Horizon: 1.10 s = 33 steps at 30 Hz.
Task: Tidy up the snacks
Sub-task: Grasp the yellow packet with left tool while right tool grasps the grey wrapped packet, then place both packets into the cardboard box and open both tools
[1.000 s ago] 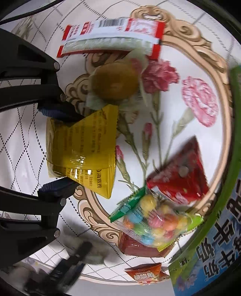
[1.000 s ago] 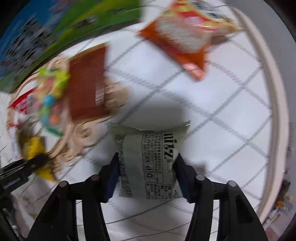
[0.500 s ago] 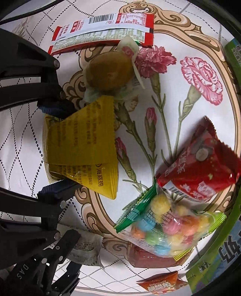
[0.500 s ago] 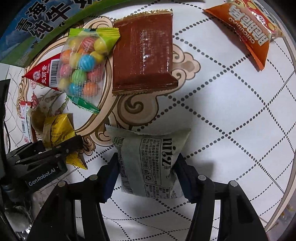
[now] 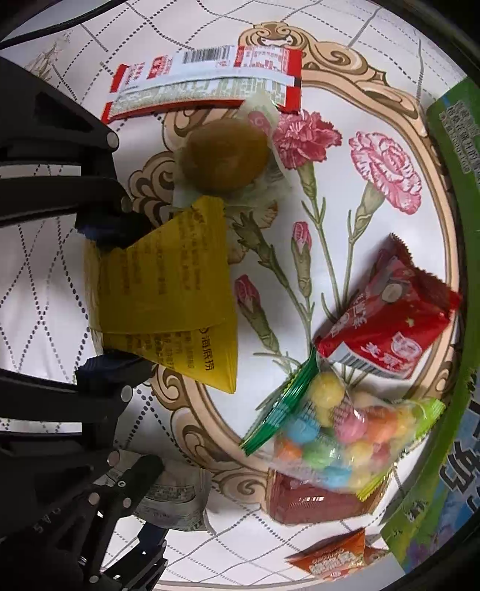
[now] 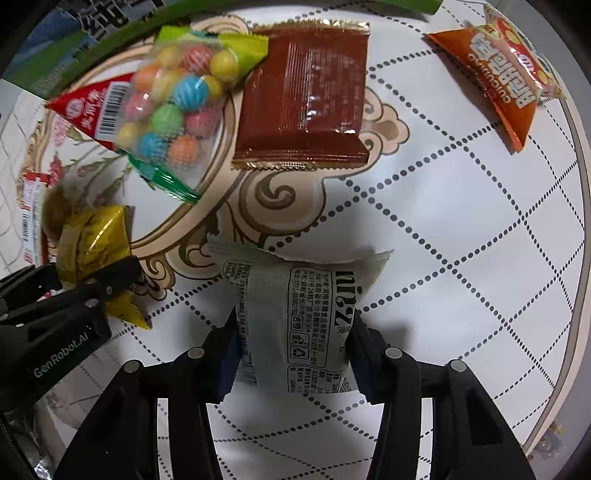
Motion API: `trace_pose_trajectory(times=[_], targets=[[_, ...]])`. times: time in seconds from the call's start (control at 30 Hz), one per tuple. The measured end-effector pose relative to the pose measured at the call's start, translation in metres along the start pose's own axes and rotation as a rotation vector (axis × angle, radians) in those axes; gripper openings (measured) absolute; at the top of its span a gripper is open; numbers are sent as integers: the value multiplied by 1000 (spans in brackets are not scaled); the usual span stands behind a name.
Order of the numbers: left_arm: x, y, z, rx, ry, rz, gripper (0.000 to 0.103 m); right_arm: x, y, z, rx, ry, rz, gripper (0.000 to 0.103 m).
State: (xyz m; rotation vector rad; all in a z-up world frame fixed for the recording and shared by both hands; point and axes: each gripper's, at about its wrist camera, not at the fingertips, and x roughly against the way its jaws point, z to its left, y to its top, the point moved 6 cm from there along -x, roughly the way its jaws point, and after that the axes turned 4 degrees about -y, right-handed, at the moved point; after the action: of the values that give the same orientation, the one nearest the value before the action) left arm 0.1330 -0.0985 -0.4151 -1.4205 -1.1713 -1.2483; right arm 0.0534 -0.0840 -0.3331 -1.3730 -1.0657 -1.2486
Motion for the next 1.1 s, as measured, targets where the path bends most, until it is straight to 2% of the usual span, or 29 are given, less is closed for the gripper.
trace_pose_trajectory(times=[0.1, 0.3, 0.4, 0.53, 0.63, 0.7, 0.8, 0.9, 1.03, 1.1], targets=[[18, -8, -7, 6, -49, 1, 44, 14, -3, 0, -14, 53, -16, 53], [89, -1, -30, 11, -180, -83, 44, 85, 6, 2, -10, 176, -112, 53], [138, 21, -45, 10, -256, -158, 44, 141, 26, -2, 2, 222, -199, 53], [200, 67, -58, -7, -339, -244, 44, 210, 69, -14, 17, 252, -311, 53], [235, 114, -50, -21, -340, -302, 44, 250, 106, -23, 29, 229, -389, 53], [240, 142, -43, -9, -329, -316, 44, 265, 131, -31, 28, 197, -420, 53], [224, 186, -38, 20, -331, -256, 44, 273, 178, -41, 11, 169, -423, 53], [200, 214, -27, 51, -351, -166, 44, 259, 218, -51, 3, 139, -384, 53], [159, 239, -29, 90, -352, -47, 44, 226, 246, -55, -2, 115, -293, 53], [147, 244, -31, 93, -346, -17, 44, 207, 251, -57, 1, 98, -259, 53]])
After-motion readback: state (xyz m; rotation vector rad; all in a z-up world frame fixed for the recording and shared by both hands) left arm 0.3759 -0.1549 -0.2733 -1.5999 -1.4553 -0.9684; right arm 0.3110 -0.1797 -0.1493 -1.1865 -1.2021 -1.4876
